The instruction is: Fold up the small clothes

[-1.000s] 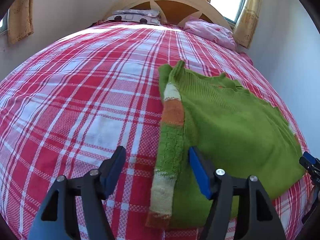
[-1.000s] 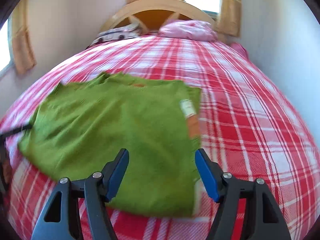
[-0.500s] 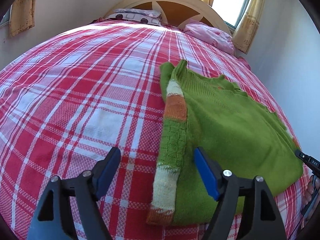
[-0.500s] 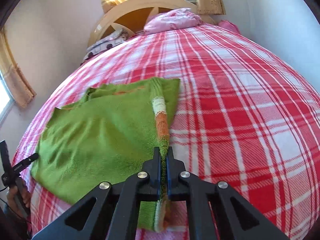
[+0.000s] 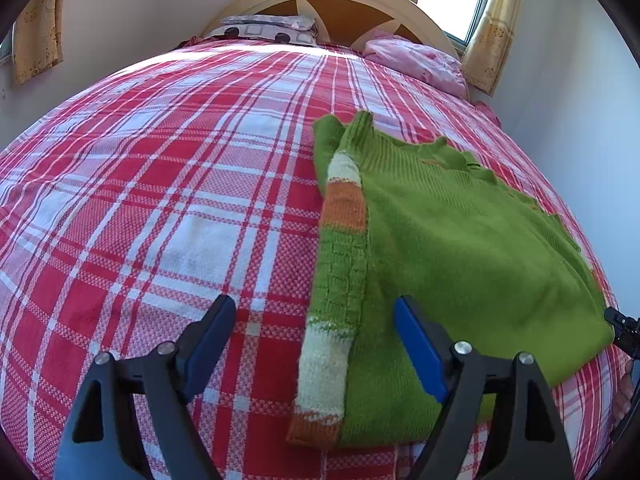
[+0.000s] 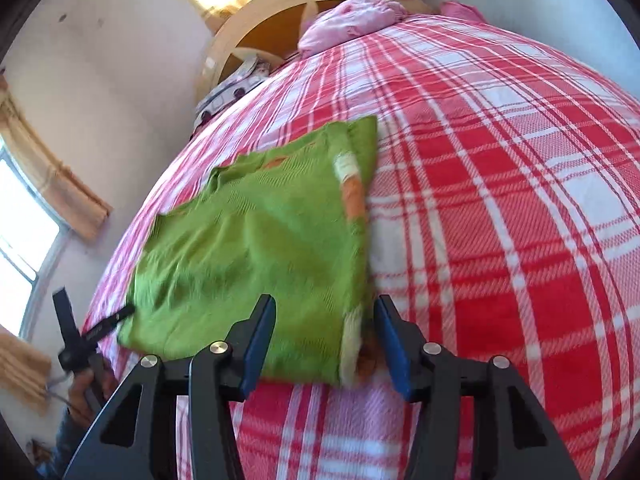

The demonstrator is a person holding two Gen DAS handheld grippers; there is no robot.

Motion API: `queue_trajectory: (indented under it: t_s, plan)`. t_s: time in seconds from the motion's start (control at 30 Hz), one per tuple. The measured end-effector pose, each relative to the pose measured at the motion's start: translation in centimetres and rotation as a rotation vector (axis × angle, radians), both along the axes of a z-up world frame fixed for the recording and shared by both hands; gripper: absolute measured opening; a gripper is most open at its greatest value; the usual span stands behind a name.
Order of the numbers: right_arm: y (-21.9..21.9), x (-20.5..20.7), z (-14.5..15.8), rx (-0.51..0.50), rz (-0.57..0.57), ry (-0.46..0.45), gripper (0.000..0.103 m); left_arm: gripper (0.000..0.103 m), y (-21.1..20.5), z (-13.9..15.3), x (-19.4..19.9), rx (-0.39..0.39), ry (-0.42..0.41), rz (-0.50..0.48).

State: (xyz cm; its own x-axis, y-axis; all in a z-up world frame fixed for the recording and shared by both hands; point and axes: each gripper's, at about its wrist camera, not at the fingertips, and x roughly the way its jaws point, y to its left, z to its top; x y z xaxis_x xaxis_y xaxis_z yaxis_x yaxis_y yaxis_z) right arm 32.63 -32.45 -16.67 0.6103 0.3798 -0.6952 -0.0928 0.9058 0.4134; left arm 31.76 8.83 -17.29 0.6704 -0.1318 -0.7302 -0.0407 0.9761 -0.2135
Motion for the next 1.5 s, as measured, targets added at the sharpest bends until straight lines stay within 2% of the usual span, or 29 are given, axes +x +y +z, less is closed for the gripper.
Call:
queue_trajectory:
  t_s: [0.07, 0.1, 0.23, 0.37, 0.43, 0.5, 0.6, 0.7, 0.83, 1.03, 1.17, 1.5]
  plan:
    - [1.1, -0.8, -0.4, -0.130, 0.002, 0.022, 0.023, 0.085, -0.3, -0.1, -0.1, 0.029, 0.018, 0.005]
    - [1.3, -1.0, -0.5, -0.163, 0.003, 0.024, 0.023, 0.086, -0.5, -0.1, -0.2, 0.049, 0.024, 0.007]
    - [1.1, -1.2, -0.6, -0.172, -0.002, 0.059, 0.023, 0.094, -1.6, -0.3, -1.1, 0.134, 0.043, 0.000]
    - [2.7, -1.9, 0.5, -0.300, -0.029, 0.061, 0.031, 0.095, -0.7, -0.2, -1.8, 0.094, 0.046, -0.008]
    - [3.6, -2.7, 1.7, -0.377, -0.053, 0.000, 0.033, 0.095, -0.3, 0.0, -2.3, 0.079, 0.038, 0.001]
    - [5.0, -3.4, 3.1, -0.430, -0.046, -0.067, 0.039, 0.095, 0.0, 0.2, -2.4, 0.110, 0.046, 0.014]
    - [7.6, -3.2, 3.9, -0.405, 0.046, -0.113, 0.047, 0.100, 0.6, 0.5, -2.3, 0.137, 0.033, 0.030]
    - [11.7, -2.6, 3.6, -0.422, 0.161, -0.129, 0.047, 0.100, 1.0, 0.6, -1.4, 0.159, 0.047, 0.034]
    - [17.8, -2.3, 2.5, -0.420, 0.299, -0.149, 0.048, 0.103, 1.6, 0.9, -0.3, 0.189, 0.028, 0.038]
    - [25.0, -3.3, 0.8, -0.466, 0.455, -0.192, 0.048, 0.103, 2.4, 1.0, 1.1, 0.215, 0.020, 0.039]
    - [28.1, -4.0, 0.0, -0.480, 0.513, -0.202, 0.048, 0.103, 2.8, 0.6, 2.2, 0.218, 0.041, 0.039]
    - [31.8, -3.8, -0.8, -0.495, 0.570, -0.214, 0.048, 0.103, 3.3, 0.1, 3.9, 0.177, 0.063, 0.015]
